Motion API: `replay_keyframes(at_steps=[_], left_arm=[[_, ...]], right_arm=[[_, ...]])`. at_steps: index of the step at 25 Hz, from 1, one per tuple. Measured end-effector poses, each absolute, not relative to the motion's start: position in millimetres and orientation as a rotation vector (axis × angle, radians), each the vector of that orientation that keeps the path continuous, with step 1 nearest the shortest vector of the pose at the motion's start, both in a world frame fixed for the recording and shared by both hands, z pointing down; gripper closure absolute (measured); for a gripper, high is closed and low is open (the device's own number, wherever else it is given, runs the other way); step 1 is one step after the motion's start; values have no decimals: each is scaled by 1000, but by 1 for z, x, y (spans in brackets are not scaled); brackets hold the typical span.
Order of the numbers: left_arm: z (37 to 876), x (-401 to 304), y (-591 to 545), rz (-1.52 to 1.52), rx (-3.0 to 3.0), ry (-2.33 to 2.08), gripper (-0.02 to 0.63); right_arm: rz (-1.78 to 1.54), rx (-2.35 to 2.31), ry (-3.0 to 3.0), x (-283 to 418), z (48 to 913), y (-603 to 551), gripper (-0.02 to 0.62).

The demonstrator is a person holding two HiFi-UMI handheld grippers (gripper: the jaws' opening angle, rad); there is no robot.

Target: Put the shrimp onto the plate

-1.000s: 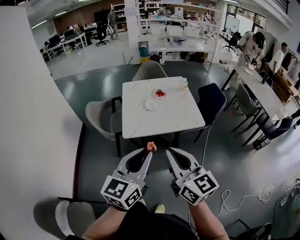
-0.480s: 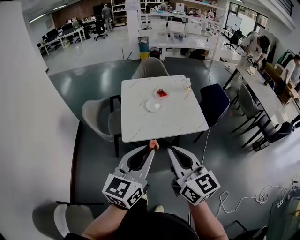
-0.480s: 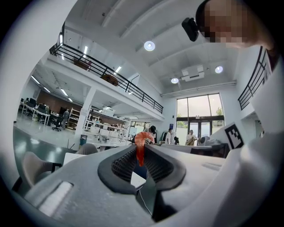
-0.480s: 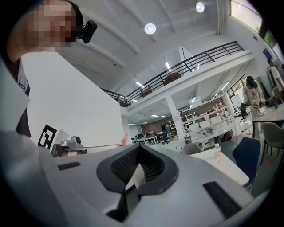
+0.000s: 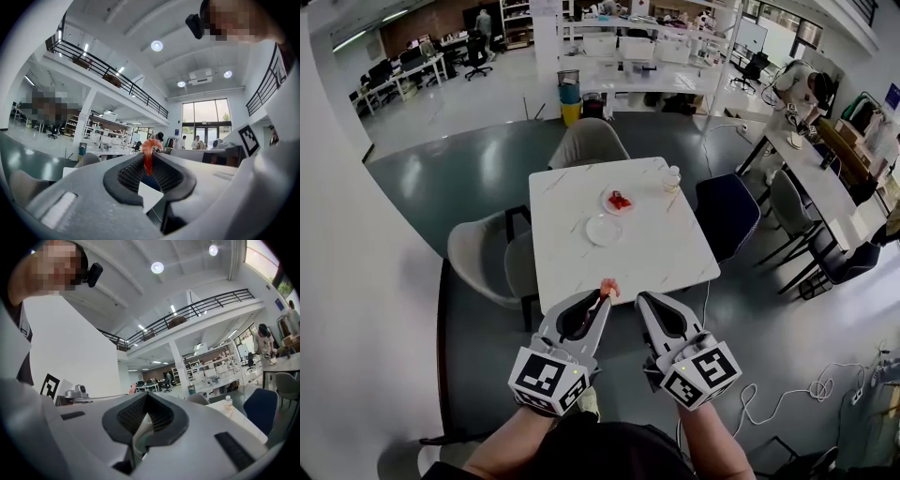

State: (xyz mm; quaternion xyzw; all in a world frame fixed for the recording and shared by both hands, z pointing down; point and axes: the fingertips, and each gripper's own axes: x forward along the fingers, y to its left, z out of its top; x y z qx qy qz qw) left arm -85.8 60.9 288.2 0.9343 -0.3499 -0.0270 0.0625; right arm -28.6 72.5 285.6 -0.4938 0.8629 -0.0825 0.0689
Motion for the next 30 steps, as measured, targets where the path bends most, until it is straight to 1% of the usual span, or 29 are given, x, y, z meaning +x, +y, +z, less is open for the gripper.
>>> replay_keyframes(at_steps=[9,14,30], left_arm=[[304,-84,-8,-71,2826,-945,548],[308,-76,-36,-66,2819,-931,548],[347,-25,-178,17,2696,-1161,548]], right_arm=[[-261,-1594,2547,-28,299,11,594],[-263,-1612,2528,-17,300,-14,594],[-350,-1426,2609,47,321,-171,594]])
